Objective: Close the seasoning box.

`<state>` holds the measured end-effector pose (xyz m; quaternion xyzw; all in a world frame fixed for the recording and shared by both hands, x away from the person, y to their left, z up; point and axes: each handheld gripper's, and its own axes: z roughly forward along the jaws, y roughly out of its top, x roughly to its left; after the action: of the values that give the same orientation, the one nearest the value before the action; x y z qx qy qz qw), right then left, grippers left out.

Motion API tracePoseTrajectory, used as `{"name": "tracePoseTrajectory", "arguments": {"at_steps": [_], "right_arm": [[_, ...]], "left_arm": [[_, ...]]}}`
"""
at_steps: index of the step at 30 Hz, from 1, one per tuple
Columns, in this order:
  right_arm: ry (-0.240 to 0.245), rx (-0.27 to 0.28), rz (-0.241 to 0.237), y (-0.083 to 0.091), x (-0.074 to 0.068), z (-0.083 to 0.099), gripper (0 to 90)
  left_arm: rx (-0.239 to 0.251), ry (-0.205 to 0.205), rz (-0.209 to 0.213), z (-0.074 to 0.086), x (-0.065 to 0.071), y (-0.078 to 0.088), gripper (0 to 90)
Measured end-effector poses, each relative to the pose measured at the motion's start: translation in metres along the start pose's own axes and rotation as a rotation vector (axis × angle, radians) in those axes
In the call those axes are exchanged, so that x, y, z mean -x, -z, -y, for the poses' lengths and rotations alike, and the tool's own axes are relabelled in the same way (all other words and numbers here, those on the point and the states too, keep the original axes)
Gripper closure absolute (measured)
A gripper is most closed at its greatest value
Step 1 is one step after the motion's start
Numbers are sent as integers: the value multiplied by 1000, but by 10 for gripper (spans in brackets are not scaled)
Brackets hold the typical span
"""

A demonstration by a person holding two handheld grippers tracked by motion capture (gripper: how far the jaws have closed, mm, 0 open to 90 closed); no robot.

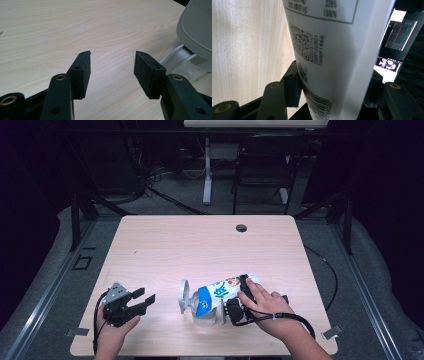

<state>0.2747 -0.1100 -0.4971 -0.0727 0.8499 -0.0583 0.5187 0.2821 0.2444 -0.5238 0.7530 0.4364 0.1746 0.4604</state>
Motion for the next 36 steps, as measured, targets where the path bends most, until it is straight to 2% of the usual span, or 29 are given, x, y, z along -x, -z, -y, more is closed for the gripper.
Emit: {"name": "tracePoseTrajectory", "arguments": {"at_steps": [8,10,16,36], "right_arm": [[5,4,4,0,0,0,449],[21,-13,10,1,1,-1,450],[17,0,11,0,0,-1,450],[30,-6,23,1,0,-1,451]], "left_arm": [[1,-1,0,0,0,0,478],[0,0,0,0,0,0,478],[1,-1,0,0,0,0,478],[-1,0,0,0,0,0,478]]}}
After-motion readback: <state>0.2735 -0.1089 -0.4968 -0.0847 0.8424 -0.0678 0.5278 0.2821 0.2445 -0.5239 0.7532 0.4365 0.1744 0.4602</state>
